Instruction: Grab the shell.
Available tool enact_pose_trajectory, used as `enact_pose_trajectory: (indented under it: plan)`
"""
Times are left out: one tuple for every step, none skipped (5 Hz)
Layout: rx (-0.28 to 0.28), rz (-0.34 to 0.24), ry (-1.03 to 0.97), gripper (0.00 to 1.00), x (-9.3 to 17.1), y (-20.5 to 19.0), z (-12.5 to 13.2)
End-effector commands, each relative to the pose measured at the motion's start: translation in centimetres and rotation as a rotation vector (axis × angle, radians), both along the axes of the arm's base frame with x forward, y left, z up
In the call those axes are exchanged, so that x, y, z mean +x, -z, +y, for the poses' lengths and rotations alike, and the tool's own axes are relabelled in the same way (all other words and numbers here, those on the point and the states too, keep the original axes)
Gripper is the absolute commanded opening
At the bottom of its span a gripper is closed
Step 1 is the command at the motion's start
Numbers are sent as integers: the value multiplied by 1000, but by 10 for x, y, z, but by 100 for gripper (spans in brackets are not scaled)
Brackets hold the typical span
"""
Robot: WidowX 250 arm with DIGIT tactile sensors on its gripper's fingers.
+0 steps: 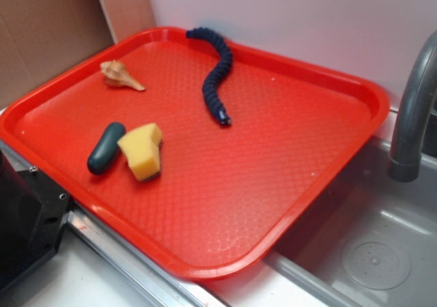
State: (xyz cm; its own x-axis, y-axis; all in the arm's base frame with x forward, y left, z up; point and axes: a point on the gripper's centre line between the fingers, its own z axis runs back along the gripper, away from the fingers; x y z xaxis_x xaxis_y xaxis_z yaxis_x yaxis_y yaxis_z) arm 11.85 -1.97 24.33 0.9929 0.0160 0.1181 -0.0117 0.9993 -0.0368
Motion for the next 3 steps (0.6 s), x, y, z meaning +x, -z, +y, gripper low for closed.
enact_pose_trajectory:
  plan:
    - [0,0,0,100,0,0,0]
    - [68,-30,-251,100,22,44,48]
    - [100,-76,-498,100,29,63,80]
